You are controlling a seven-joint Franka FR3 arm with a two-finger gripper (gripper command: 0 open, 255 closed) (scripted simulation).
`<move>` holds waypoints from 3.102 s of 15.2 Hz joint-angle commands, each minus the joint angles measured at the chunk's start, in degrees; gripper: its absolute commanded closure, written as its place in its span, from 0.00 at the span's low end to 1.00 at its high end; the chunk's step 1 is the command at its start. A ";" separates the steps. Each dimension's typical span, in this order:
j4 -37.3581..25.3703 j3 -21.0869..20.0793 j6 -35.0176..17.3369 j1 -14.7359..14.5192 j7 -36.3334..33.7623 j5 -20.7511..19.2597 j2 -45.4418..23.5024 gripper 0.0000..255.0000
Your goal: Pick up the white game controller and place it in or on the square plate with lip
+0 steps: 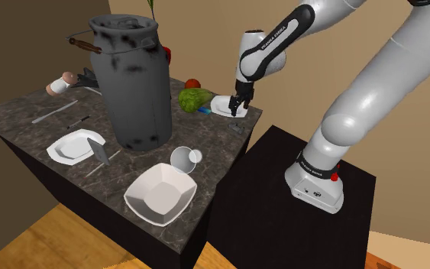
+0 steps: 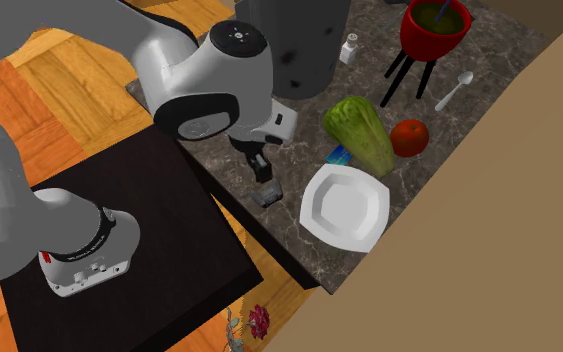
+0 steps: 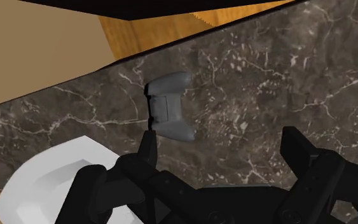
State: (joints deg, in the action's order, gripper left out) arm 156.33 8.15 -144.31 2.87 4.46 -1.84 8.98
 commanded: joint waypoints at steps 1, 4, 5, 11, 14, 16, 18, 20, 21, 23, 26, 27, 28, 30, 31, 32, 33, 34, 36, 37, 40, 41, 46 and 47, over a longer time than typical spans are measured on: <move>-0.54 0.22 -5.45 -0.26 0.52 0.98 -6.06 0.00; -2.14 0.23 -11.69 -0.20 2.09 3.17 -14.18 0.00; -2.53 0.10 -12.80 -0.08 2.46 3.68 -15.75 0.00; -3.03 -1.16 -18.15 0.61 4.29 6.21 -21.66 0.00; -3.26 -1.65 -19.51 0.95 4.76 6.84 -23.25 0.00; -3.26 -1.65 -19.51 0.96 4.76 6.84 -23.25 0.00; -3.26 -1.65 -19.51 0.96 4.76 6.84 -23.25 0.00; -3.26 -1.65 -19.50 0.96 4.75 6.84 -23.24 0.00; -3.26 -1.65 -19.50 0.96 4.75 6.84 -23.24 1.00; -3.26 -1.65 -19.50 0.96 4.75 6.84 -23.24 1.00; -3.26 -1.65 -19.50 0.96 4.75 6.84 -23.24 1.00; -3.26 -1.65 -19.50 0.96 4.75 6.84 -23.24 1.00; -3.26 -1.65 -19.50 0.96 4.75 6.84 -23.24 1.00; -3.26 -1.65 -19.50 0.96 4.75 6.84 -23.24 1.00; -3.26 -1.65 -19.50 0.96 4.75 6.84 -23.24 0.00; 1.24 2.79 -25.36 -2.59 -0.07 1.75 -21.04 0.00; 5.43 12.08 -31.24 -10.21 -7.45 -6.44 -19.49 0.00; 9.20 30.43 -37.35 -26.89 -15.47 -14.87 -19.58 0.00; 9.39 29.27 -39.20 -26.50 -13.60 -11.93 -21.05 0.00; 9.02 26.36 -40.22 -23.80 -12.95 -10.95 -22.32 0.00; 7.68 20.57 -43.09 -17.88 -13.23 -10.97 -26.21 0.00; 7.19 19.28 -43.99 -16.49 -13.50 -11.20 -27.53 0.00; 6.40 17.64 -45.37 -14.70 -13.98 -11.60 -29.60 0.00; 6.40 17.64 -45.37 -14.70 -13.98 -11.60 -29.60 0.00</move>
State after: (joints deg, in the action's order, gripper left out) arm 162.75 25.84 -189.63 -11.87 -9.49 -13.43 -20.56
